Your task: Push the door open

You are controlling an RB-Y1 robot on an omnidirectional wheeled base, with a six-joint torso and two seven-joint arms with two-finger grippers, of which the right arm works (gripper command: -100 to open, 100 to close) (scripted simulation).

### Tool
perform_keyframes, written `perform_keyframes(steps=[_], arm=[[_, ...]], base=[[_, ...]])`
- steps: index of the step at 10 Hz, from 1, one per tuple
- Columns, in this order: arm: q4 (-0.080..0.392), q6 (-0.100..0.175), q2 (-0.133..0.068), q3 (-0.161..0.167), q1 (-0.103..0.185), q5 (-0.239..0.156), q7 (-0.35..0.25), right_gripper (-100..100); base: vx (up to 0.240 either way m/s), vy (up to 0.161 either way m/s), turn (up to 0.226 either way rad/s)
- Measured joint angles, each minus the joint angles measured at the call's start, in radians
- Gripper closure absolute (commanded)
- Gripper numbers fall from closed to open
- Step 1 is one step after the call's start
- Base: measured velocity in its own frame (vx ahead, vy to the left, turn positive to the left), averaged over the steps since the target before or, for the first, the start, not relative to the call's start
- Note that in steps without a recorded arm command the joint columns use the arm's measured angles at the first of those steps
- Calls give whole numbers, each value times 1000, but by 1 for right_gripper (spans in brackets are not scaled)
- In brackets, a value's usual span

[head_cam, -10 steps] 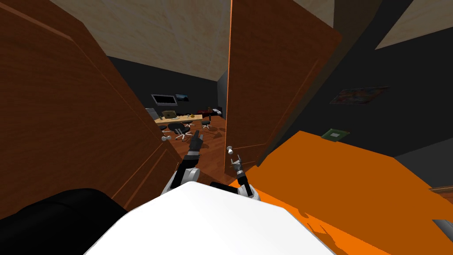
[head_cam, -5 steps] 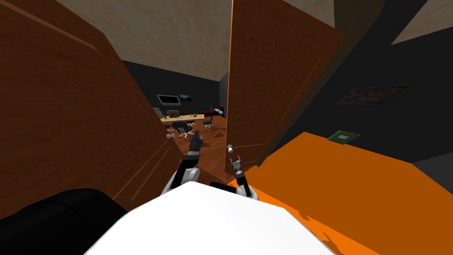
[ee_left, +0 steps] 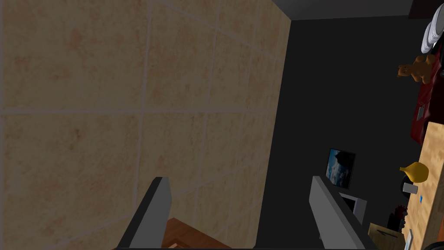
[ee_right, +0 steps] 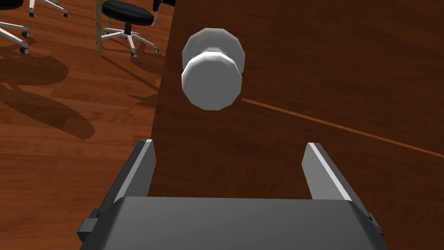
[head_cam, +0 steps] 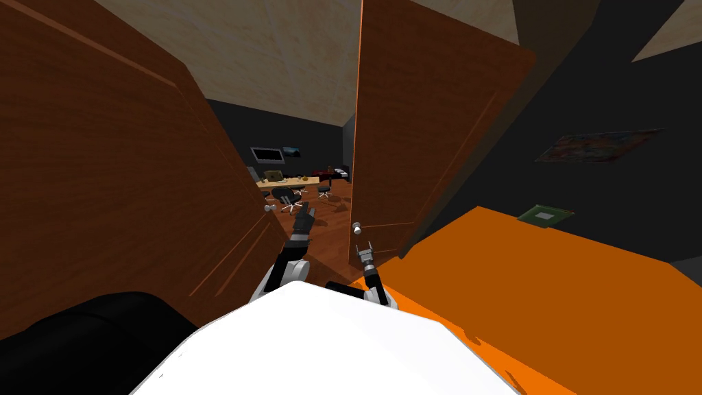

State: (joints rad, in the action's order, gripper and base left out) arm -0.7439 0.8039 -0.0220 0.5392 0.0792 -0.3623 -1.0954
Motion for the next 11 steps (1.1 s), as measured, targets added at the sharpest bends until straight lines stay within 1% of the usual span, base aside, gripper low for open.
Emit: perform_keyframes(steps=[2, 6, 7, 8, 9, 10, 11], arm=[[-6, -3, 4, 4, -4, -16, -42, -100], [-13, -6, 20, 16, -11, -56, -147, -100], [-16, -7, 22, 18, -13, -63, -165, -100], [-16, -7, 22, 18, -14, -63, -168, -100], [-23, -9, 6, 17, -18, -64, -168, -100], [-13, -6, -5, 15, -12, -65, -172, -100], [-5, -1, -9, 14, -7, -66, -174, -100]], base=[[-39, -28, 54], [-40, -25, 44], [-13, -9, 5], [101, 25, 28], [150, 58, 26], [190, 80, 20], [205, 56, 20]])
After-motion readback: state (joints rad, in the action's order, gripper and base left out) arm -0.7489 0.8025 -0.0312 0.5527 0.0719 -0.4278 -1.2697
